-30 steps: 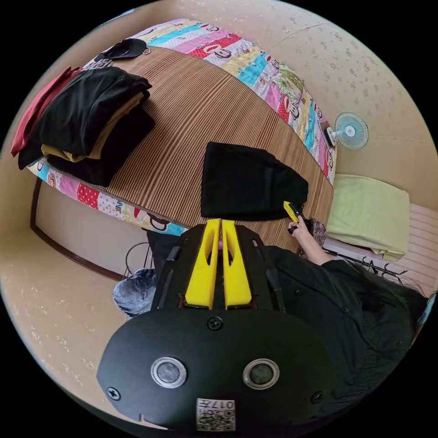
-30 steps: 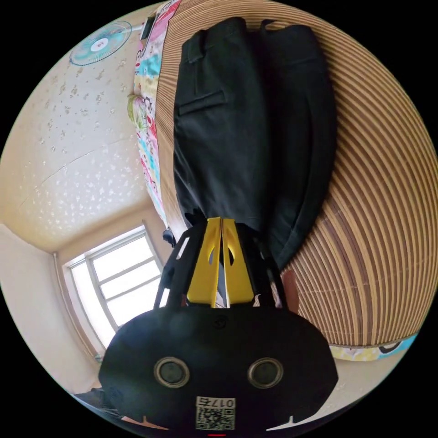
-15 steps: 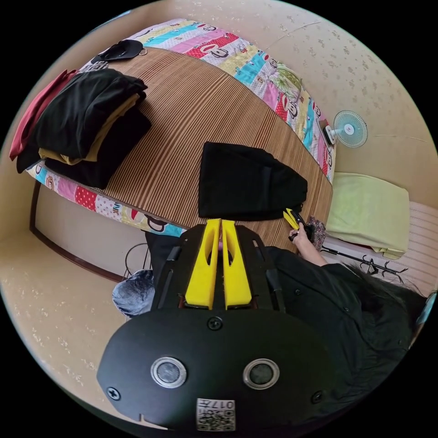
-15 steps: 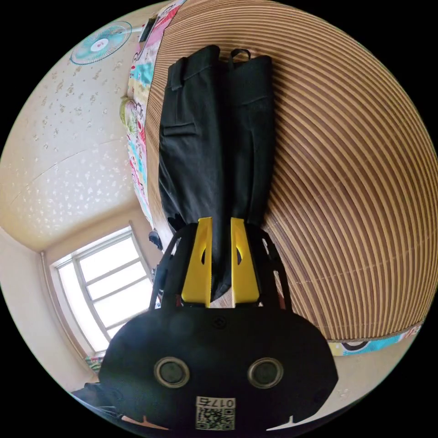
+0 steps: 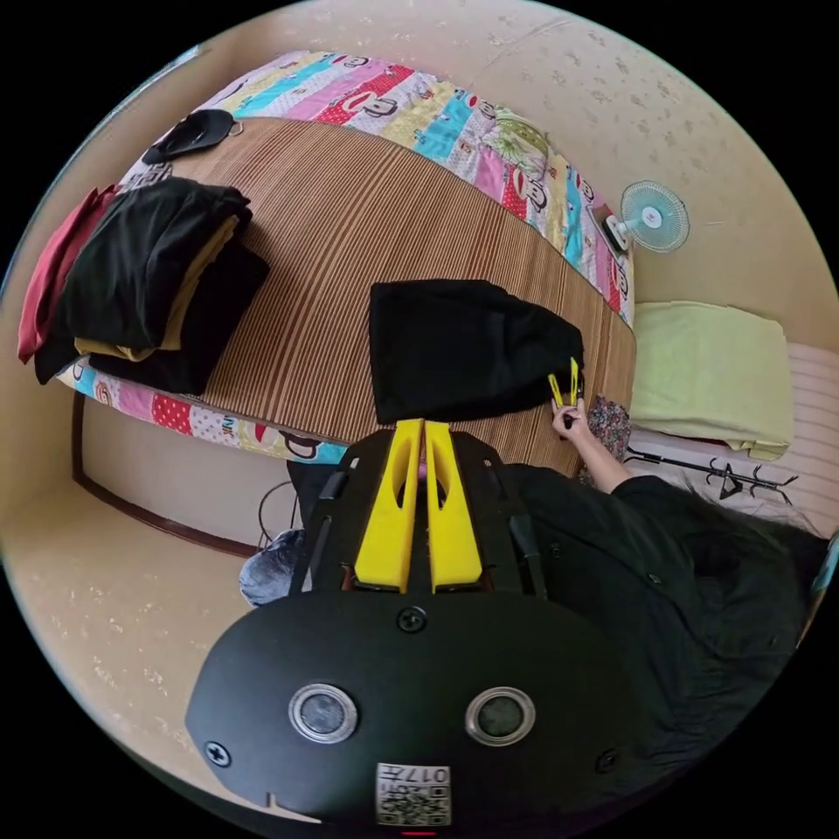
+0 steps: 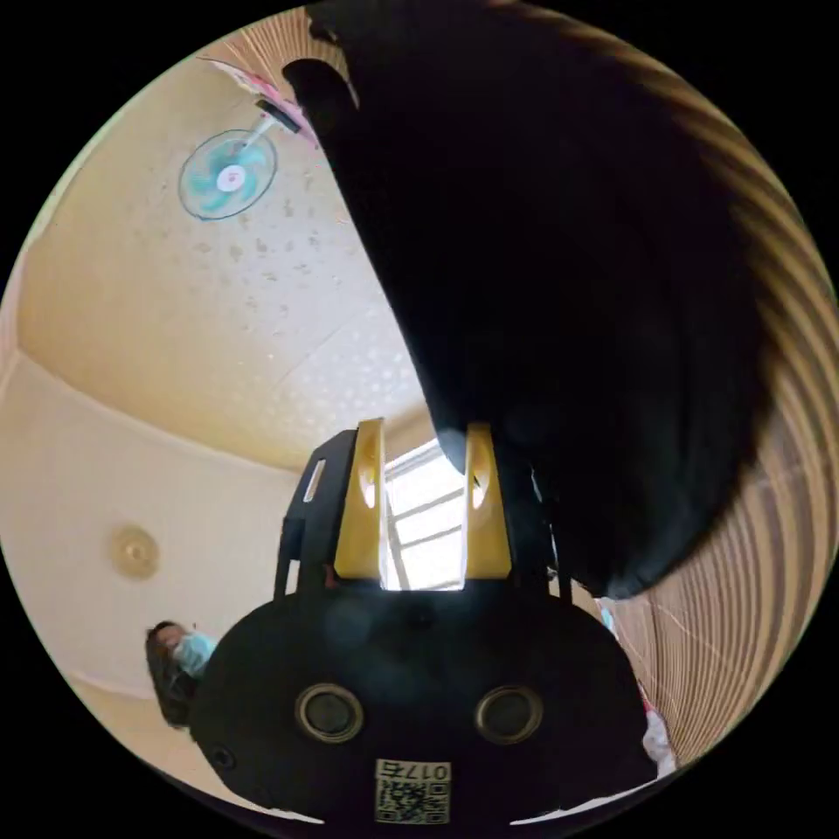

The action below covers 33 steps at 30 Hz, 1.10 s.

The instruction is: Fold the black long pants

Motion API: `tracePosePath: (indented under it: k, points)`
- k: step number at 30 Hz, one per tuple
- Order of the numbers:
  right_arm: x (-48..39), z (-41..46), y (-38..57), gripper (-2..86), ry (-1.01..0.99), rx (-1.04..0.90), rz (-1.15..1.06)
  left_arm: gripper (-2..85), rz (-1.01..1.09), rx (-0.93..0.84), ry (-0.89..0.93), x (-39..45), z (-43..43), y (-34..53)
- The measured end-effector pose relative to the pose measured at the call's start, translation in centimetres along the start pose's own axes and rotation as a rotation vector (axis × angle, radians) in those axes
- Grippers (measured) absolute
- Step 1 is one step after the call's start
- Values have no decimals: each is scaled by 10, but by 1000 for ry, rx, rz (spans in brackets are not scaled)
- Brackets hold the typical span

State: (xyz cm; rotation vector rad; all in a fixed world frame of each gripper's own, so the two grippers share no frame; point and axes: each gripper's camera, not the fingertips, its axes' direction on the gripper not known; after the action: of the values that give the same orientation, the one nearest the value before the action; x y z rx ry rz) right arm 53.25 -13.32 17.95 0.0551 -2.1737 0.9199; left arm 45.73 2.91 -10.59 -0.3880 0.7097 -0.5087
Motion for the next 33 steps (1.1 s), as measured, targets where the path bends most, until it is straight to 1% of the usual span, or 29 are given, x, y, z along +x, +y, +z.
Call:
tracePosePath:
  k: [2,3,5,6,7,8,9,11,12,14,15,17,20,21,23,26,29,31,33]
  points:
    - [-10,33,6,53,28,-135,-139,-5,45,43,61,10,-6,-7]
    - [-13,43,8,48,33,-162,-169,-5,57,55,81,13,-8,-9]
    - [-29,94,23,38,72,-310,-319,-4,122,103,146,33,-16,-24]
    - [-35,105,30,36,92,-331,-359,-3,142,112,155,40,-19,-28]
    - [-45,128,46,34,126,-372,-444,-1,185,130,168,57,-24,-37]
    - [-54,151,66,31,161,-440,-546,1,229,153,177,74,-30,-44]
    - [-58,162,76,30,177,-489,-592,3,252,165,181,84,-33,-48]
    - [-62,209,122,25,223,-740,-706,19,341,194,208,122,-45,-63]
    - [-62,219,136,23,228,-794,-735,31,361,190,218,132,-48,-67]
    - [-54,250,195,16,214,-972,-845,69,428,176,253,167,-55,-81]
    - [-49,256,208,14,204,-1013,-858,78,436,174,259,174,-55,-84]
    - [-26,276,257,8,172,-1166,-882,109,452,117,309,198,-46,-101]
    - [17,293,307,4,188,-1295,-886,156,458,72,384,213,-18,-120]
    - [26,295,316,3,193,-1317,-891,158,449,54,382,215,-10,-124]
    - [67,301,341,2,212,-1366,-879,175,398,-66,358,216,29,-142]
    - [117,304,357,2,249,-1386,-819,189,310,-192,333,204,74,-150]
    - [153,310,389,3,292,-1472,-845,196,219,-249,297,185,102,-150]
    - [175,316,411,3,325,-1516,-858,203,187,-269,276,177,113,-149]
    - [196,324,430,3,368,-1544,-872,205,174,-297,215,173,125,-148]
